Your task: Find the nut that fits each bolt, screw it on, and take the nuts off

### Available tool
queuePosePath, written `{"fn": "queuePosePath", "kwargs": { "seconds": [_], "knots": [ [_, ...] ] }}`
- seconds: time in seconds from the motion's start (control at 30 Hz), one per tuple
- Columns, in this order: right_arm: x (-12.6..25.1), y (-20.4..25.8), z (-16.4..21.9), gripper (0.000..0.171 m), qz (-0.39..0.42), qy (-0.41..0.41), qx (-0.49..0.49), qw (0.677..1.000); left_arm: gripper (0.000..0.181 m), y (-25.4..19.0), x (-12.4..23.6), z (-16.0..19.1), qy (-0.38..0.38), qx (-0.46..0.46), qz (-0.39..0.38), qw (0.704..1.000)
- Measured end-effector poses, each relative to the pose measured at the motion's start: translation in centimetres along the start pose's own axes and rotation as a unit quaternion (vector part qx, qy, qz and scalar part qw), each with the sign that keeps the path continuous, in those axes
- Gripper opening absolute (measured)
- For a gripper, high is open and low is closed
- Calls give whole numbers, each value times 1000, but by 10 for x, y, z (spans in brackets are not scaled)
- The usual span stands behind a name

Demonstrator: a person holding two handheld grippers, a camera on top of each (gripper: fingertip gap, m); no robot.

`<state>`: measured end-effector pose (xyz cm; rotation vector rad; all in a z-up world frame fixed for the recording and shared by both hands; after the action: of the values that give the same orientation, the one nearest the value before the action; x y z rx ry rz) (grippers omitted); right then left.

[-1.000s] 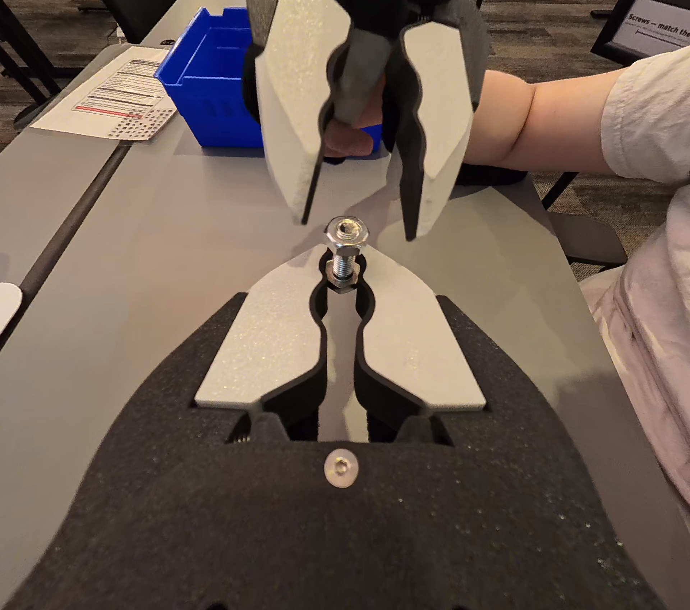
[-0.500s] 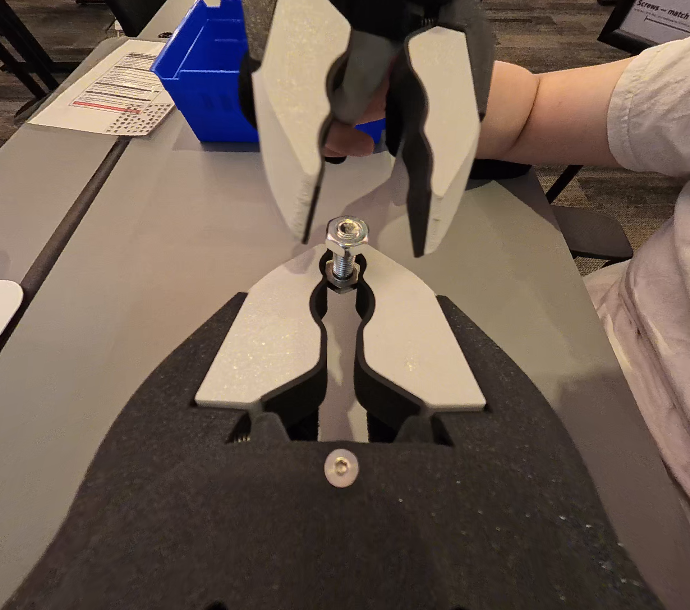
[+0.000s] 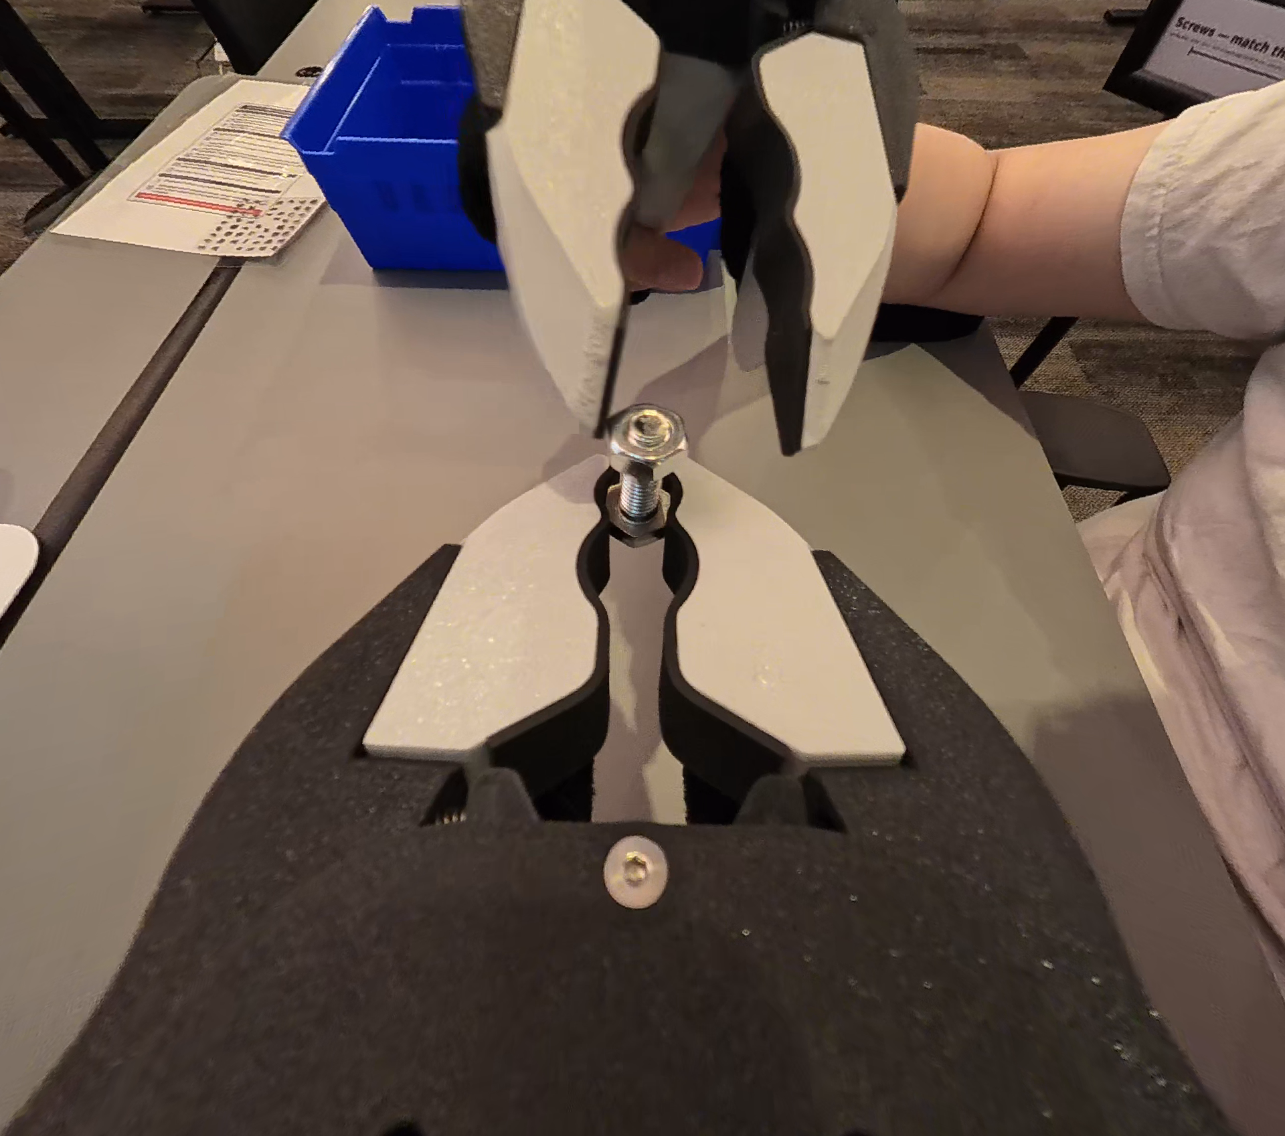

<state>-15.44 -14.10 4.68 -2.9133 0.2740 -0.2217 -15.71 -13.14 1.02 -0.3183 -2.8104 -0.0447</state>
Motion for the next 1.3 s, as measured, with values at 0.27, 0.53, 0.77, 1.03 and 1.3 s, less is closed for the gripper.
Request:
{"fn": "queuePosePath", "kwargs": {
  "seconds": [0.27,0.53,0.77,1.03,1.3],
  "knots": [
    [7,-5,-7,29,20,-14,8,1000,9,1,1,0,-2,6,2,1000],
    [3,1,3,30,3,27,10,1000,9,3,3,-1,-1,2,-6,1000],
    [0,-5,0,31,21,1,2,1000,9,1,2,-1,-1,4,-2,1000],
    [5,-1,-1,15,5,8,7,1000,9,6,6,-2,-8,12,-10,1000],
    [-4,-2,4,34,15,16,11,1000,9,2,2,0,2,1,-6,1000]
  ]
}}
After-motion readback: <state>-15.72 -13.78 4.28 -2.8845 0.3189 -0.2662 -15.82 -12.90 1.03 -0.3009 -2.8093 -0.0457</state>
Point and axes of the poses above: each gripper's, where its closed fingertips meet, x back along the fingers, z out of its underside, y = z × x across the jaws, the point moved 2 cm from there along x, back along the fingers, and after that the axes turned 8 degrees about -y, right-handed, at the moved point
